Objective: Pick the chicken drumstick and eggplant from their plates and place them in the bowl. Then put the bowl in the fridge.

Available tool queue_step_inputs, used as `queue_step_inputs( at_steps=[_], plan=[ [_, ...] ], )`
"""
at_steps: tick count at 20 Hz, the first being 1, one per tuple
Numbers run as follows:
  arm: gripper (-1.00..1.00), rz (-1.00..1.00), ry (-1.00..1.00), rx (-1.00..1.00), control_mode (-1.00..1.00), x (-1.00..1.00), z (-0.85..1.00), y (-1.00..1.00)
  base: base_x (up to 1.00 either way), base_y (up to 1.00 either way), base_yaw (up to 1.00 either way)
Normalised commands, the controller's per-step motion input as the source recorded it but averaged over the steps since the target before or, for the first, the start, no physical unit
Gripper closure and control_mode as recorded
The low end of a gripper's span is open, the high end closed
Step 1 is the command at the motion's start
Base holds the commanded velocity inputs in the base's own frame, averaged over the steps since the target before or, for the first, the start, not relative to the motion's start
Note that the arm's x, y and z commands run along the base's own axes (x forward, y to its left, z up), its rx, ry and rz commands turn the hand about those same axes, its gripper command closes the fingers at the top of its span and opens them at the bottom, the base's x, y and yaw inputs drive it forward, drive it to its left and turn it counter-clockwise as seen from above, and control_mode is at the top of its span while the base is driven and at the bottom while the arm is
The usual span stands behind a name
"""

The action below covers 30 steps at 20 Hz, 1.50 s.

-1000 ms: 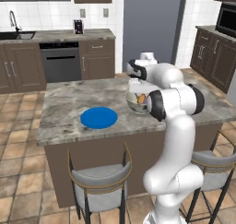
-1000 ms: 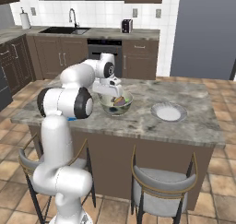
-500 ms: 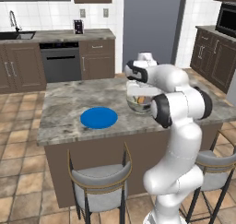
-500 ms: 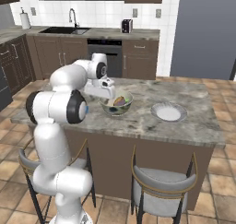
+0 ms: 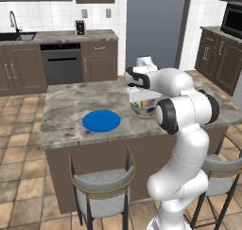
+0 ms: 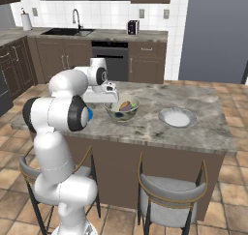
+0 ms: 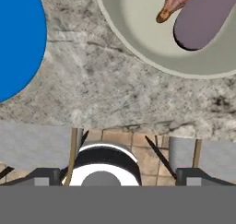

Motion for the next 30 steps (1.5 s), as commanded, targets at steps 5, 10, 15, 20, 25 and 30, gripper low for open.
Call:
queue_step_inputs(
  at_steps=[5, 10, 15, 20, 25, 30],
  plan=[
    [-1.0, 0.35, 0.01, 0.0, -1.0, 0.34, 0.02, 0.04, 0.0, 0.0, 0.0],
    [-1.0, 0.26, 0.08, 0.0, -1.0, 0.35, -0.13, 0.11, 0.0, 0.0, 0.0],
    [-1.0, 0.24, 0.11, 0.0, -1.0, 0.34, -0.24, 0.04, 0.0, 0.0, 0.0],
    [-1.0, 0.2, 0.01, 0.0, -1.0, 0.25, -0.16, -0.06, 0.0, 0.0, 0.0],
    [-1.0, 0.13, 0.0, 0.0, -1.0, 0.11, -0.13, -0.19, 0.0, 0.0, 0.0],
    [-1.0, 0.1, 0.03, 0.02, -1.0, 0.13, -0.27, -0.14, 0.0, 0.0, 0.0]
  ],
)
